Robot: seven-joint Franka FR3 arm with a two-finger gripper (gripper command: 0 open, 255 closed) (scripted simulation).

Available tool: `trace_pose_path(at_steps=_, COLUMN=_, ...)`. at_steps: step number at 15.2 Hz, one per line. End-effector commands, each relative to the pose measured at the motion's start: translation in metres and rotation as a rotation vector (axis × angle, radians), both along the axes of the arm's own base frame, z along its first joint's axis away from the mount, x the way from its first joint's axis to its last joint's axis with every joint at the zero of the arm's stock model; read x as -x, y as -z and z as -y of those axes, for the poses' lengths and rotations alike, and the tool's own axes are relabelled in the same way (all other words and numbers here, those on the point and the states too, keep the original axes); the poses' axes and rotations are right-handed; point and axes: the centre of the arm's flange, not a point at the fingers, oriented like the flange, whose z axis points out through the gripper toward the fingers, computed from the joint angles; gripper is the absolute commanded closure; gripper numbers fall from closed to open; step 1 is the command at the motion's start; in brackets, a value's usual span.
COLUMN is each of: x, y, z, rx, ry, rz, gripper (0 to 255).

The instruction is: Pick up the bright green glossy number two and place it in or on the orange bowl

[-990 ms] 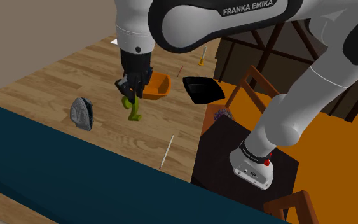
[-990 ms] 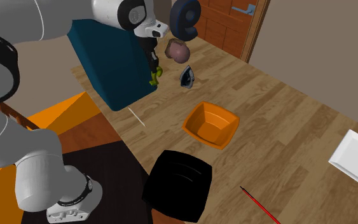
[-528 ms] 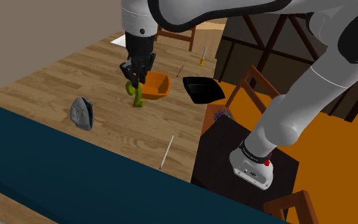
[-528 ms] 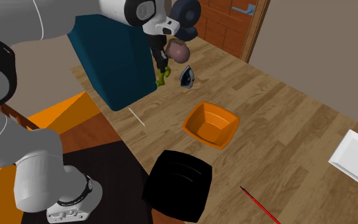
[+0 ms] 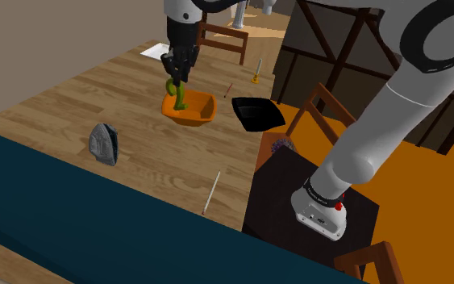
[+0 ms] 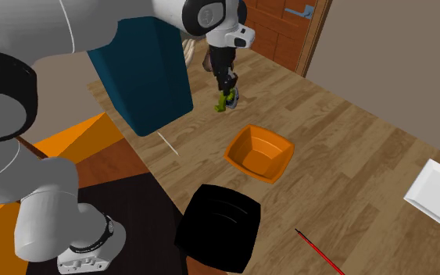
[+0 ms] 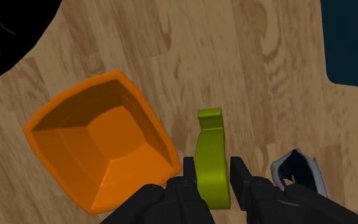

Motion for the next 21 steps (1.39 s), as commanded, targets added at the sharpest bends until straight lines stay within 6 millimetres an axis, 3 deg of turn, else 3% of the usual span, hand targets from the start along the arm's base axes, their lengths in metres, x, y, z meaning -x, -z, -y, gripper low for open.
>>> trace_pose_path(at_steps=1, x=-0.014, y=-0.004, z=0.020, rx=0.000, ry=-0.001, rz=0.000, gripper=255)
trace_pose_path(at_steps=12, x=-0.108, y=-0.027, z=0.128, rx=0.000, ry=-0.001, rz=0.000, gripper=255)
trace_pose_path(at_steps=21, x=-0.112, y=0.014, z=0.133, rx=0.000, ry=-0.001, rz=0.000, gripper=255)
